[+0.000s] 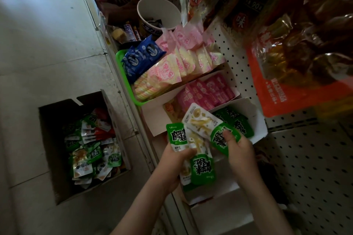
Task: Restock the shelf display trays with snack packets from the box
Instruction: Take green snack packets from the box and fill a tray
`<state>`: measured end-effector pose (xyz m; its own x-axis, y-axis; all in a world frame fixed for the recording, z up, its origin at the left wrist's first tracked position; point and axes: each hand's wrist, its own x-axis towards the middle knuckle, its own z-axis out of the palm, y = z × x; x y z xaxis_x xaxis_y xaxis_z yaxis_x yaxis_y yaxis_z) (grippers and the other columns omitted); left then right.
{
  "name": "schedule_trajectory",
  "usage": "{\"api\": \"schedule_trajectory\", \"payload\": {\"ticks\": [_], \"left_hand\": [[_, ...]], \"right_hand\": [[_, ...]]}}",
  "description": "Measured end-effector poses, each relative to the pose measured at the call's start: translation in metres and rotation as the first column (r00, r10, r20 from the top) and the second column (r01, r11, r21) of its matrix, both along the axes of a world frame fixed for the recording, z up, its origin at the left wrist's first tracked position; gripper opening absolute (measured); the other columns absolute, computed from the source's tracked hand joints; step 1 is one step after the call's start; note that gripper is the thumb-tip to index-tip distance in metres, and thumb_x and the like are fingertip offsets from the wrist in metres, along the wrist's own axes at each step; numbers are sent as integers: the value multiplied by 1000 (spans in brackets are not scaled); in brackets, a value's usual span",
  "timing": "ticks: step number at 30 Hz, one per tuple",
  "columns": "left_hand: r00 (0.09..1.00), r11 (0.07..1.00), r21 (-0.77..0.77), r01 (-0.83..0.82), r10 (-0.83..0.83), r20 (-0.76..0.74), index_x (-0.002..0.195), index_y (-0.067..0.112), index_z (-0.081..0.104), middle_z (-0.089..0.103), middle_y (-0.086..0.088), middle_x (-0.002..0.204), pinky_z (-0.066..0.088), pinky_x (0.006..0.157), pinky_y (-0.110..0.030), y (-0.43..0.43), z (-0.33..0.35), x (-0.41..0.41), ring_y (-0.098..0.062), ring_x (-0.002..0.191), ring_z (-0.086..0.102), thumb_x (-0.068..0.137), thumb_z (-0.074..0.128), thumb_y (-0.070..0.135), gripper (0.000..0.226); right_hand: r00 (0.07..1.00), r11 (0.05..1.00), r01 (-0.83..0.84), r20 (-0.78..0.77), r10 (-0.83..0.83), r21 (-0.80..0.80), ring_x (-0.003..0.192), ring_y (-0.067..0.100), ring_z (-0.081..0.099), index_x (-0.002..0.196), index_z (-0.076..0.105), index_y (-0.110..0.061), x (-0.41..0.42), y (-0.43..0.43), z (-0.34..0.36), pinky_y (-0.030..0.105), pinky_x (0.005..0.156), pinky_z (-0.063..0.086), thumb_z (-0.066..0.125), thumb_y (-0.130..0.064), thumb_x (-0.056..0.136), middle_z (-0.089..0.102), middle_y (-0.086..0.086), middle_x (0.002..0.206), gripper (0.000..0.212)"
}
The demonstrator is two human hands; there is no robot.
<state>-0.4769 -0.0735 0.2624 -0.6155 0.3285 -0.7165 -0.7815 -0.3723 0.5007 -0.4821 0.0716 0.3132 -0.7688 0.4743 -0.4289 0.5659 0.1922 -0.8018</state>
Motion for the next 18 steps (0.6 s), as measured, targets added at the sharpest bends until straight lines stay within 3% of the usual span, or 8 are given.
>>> {"api": "schedule_trajectory", "payload": {"ticks": [3, 5, 7, 10, 13, 16, 18], "left_hand": [[1000, 991, -131, -6, 6, 0, 116, 14, 54, 69, -10, 106, 53, 89, -54, 5, -4, -1, -31, 98, 67, 86, 62, -3, 36], [1000, 987, -159, -15, 12, -17, 116, 14, 53, 69, -8, 106, 54, 86, -50, 7, -4, -1, -29, 98, 67, 86, 61, -3, 35], [999, 987, -160, -18, 14, -29, 116, 15, 53, 68, -7, 106, 56, 80, -43, 8, -4, 0, -26, 96, 67, 87, 60, -3, 35], [999, 987, -161, -24, 18, -37, 116, 15, 53, 68, -6, 106, 56, 75, -38, 8, -4, 0, -23, 95, 66, 87, 60, -3, 35], [999, 987, -156, -36, 30, -41, 116, 15, 53, 68, -7, 108, 55, 71, -34, 9, -6, 0, -22, 94, 67, 88, 60, -3, 34], [998, 983, -180, -30, 18, -66, 123, 15, 50, 66, -5, 110, 55, 65, -29, 12, -7, 2, -19, 93, 66, 89, 60, -1, 39], [995, 975, -223, -19, -3, -98, 129, 16, 46, 65, -3, 112, 55, 61, -24, 14, -9, 3, -15, 93, 65, 90, 59, 3, 43]], "right_hand": [[999, 996, 39, -15, -38, 80, 75, 17, 62, 111, 55, -11, -11, 17, 4, 24, 51, 55, 46, -13, 99, 60, 3, 93, 14], [998, 963, -52, 46, 42, 263, 82, 25, 63, 115, 56, -11, -17, 30, 5, 37, 60, 57, 46, -13, 100, 61, 10, 103, 19], [982, 858, -177, 151, 117, 483, 93, 31, 61, 118, 57, -11, -24, 42, 8, 43, 73, 54, 46, -18, 100, 62, 14, 109, 22], [922, 697, -372, 329, 203, 613, 88, 29, 56, 114, 58, -9, -35, 53, 10, 33, 60, 41, 43, -17, 101, 64, 16, 110, 21], [821, 579, -560, 491, 291, 592, 96, 26, 56, 127, 53, -6, -45, 52, 0, 26, 55, 31, 42, -7, 100, 62, 15, 118, 29], [754, 451, -652, 586, 297, 610, 107, 26, 51, 116, 57, -6, -46, 43, -22, 36, 79, 45, 46, -13, 98, 55, 13, 121, 22], [734, 342, -677, 633, 246, 652, 116, 27, 44, 111, 58, -8, -45, 38, -34, 38, 92, 42, 47, -14, 97, 48, 10, 126, 19]]}}
